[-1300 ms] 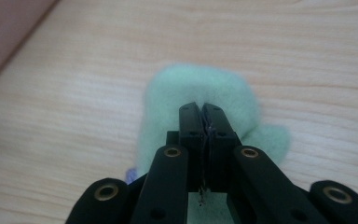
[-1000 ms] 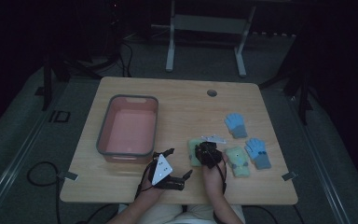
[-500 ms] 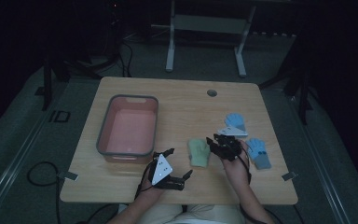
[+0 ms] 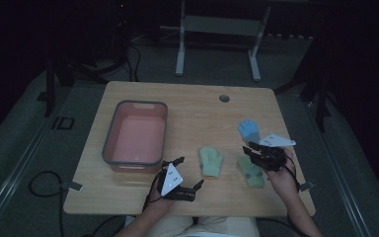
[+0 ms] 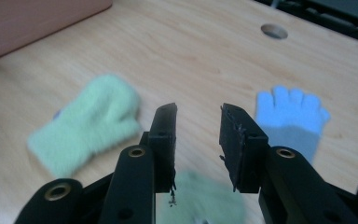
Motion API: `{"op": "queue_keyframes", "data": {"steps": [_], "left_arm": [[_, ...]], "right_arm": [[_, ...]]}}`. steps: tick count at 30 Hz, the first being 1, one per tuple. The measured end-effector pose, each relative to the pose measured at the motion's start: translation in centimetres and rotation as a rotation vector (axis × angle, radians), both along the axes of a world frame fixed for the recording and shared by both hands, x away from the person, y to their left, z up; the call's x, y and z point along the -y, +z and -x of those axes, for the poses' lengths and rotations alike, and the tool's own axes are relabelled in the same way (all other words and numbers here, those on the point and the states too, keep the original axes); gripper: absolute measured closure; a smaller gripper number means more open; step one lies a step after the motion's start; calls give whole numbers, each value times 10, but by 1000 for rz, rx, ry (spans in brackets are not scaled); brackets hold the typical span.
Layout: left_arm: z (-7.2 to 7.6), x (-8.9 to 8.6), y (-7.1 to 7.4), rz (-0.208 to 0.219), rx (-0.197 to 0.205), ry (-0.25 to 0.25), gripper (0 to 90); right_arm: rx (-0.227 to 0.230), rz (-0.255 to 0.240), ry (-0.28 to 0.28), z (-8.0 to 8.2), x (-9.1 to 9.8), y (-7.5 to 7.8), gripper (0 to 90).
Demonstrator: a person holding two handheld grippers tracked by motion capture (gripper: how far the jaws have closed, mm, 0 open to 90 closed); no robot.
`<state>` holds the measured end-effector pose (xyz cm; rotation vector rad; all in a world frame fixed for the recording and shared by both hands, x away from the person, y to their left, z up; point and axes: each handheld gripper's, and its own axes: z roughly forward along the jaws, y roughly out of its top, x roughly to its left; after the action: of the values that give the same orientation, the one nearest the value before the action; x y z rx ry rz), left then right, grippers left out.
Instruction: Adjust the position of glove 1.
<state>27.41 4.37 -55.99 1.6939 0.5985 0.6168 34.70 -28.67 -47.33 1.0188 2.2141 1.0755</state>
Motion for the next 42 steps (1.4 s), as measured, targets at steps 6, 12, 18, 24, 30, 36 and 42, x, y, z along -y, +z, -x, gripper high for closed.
{"op": "queue_keyframes", "data": {"steps": [6,12,18,24,30,36,42], "left_arm": [[0,0,0,-2,0,0,19],[0,0,0,-3,3,-1,19],[0,0,0,-4,2,0,19],[0,0,0,-4,3,0,19],[0,0,0,-3,2,0,19],[0,0,0,-4,1,1,19],[0,0,0,-2,1,2,18]], "right_arm": [[-84,-27,-4,3,29,-23,665],[-156,-14,-6,11,33,-53,662],[-192,1,-27,15,32,-69,645],[-174,22,-61,17,26,-73,802],[-145,41,-150,21,14,-67,874],[-74,3,-186,19,-3,-30,876],[-34,-45,-226,15,-21,-15,876]]}}
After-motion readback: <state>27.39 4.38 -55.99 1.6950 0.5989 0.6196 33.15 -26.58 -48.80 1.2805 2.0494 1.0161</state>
